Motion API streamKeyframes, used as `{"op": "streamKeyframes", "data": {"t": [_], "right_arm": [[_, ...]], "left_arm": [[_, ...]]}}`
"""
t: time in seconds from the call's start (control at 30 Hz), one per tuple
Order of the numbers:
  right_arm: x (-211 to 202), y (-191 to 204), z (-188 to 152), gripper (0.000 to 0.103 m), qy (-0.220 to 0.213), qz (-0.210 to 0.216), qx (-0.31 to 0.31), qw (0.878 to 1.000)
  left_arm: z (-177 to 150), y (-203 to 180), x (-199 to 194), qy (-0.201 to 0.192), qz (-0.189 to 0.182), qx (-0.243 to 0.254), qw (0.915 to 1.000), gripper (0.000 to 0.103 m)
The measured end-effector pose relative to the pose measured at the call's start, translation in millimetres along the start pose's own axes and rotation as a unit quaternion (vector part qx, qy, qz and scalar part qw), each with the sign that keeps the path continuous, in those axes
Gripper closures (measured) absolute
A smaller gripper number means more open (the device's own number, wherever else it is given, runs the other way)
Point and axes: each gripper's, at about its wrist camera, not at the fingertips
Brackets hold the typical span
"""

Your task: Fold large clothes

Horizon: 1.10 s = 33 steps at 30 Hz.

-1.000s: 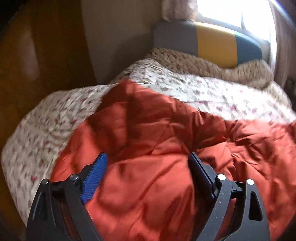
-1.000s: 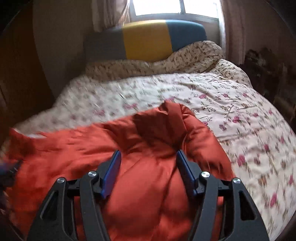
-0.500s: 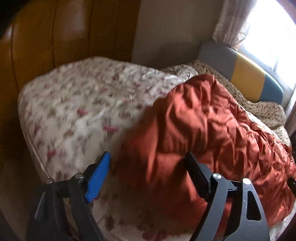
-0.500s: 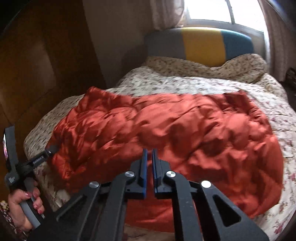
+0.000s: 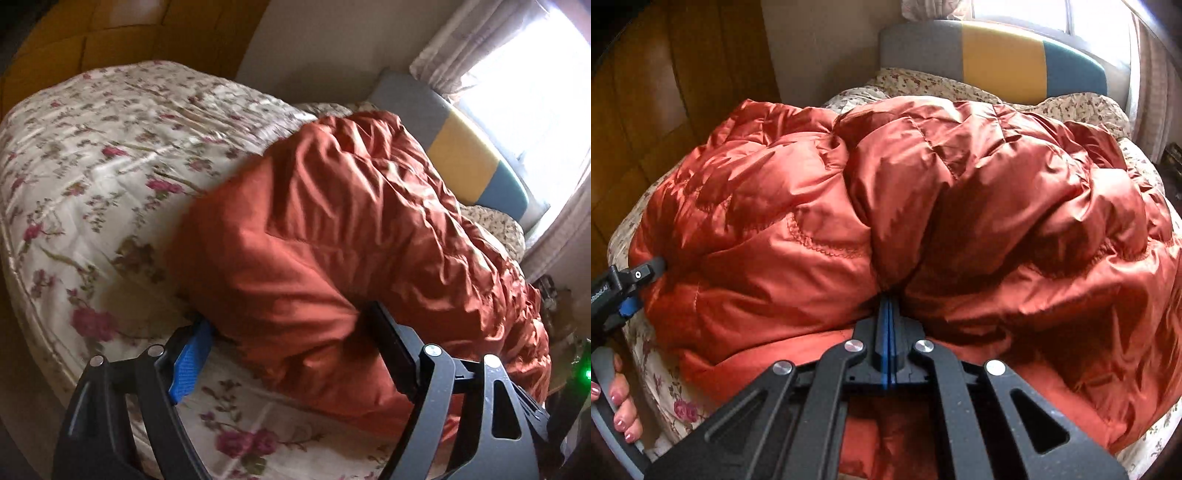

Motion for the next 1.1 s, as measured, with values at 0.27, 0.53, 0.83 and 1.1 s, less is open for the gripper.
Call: {"op": "streamKeyframes", "data": {"t": [0.27, 0.53, 0.83, 1.1], "right_arm": [[-0.1, -2.1, 1.8, 0.103, 0.005, 0.005, 0.015, 1.000], [-3.1, -5.0, -1.2, 0.103, 0.004, 0.007, 0.016, 1.000], [-4.1, -7.5, -1.3, 0.103, 0.010, 0.010, 0.024, 1.000], [-4.9, -13.8, -0.9, 0.103, 0.015, 0.014, 0.038, 0.999]], "left_arm": [[12.1, -0.9, 14.0, 0.002, -0.051, -0.025, 0.9984, 0.024], [16.1, 2.9, 26.7, -0.017, -0.092, -0.091, 0.9914, 0.029], [28.6, -39.6, 3.2, -0.061, -0.088, -0.042, 0.9934, 0.076], [31.7, -110.5, -36.3, -0.113, -0.135, 0.093, 0.9800, 0.081]]}}
Point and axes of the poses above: each gripper's, at about its wrist camera, not at the fingertips, and x roughly the way its jaws point, y to its left, z to its top, and after that the axes turned 12 degrees about -z, right-handed
